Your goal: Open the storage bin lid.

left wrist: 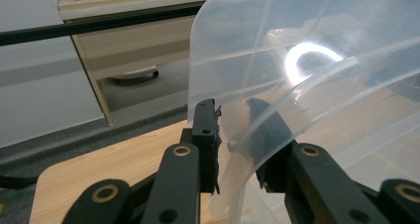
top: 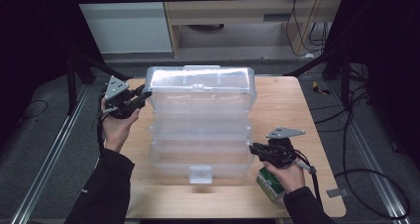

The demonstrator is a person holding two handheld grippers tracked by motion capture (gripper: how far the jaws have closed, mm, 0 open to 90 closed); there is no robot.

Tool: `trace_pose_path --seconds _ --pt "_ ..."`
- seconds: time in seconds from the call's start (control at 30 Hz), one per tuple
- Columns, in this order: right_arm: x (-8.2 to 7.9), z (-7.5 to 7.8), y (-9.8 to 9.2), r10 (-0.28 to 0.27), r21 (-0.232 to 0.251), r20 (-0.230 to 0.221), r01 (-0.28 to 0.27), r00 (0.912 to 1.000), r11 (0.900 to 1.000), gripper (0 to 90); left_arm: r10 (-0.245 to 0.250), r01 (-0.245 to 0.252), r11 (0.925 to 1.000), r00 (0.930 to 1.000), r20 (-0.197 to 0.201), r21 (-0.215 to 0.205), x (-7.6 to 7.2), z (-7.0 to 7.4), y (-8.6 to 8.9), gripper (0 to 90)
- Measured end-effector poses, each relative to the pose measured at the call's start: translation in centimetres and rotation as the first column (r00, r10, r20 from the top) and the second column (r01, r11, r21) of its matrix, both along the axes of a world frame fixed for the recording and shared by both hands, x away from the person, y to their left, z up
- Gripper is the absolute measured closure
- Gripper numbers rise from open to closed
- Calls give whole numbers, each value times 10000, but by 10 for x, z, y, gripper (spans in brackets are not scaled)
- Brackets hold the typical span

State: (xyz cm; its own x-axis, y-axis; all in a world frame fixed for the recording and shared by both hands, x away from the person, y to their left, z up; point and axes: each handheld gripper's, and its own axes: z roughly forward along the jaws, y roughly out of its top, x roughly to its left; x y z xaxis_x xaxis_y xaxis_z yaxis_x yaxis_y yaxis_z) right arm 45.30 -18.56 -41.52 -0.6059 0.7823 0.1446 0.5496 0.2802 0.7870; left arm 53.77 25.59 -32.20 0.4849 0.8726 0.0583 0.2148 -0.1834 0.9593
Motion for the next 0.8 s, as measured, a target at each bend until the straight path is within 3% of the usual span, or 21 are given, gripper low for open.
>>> trace_pose_path --seconds 0.8 --pt "0 0 0 25 21 -24 -24 10000 10000 775 398 -399 9989 9992 -68 -243 20 5 -4 754"
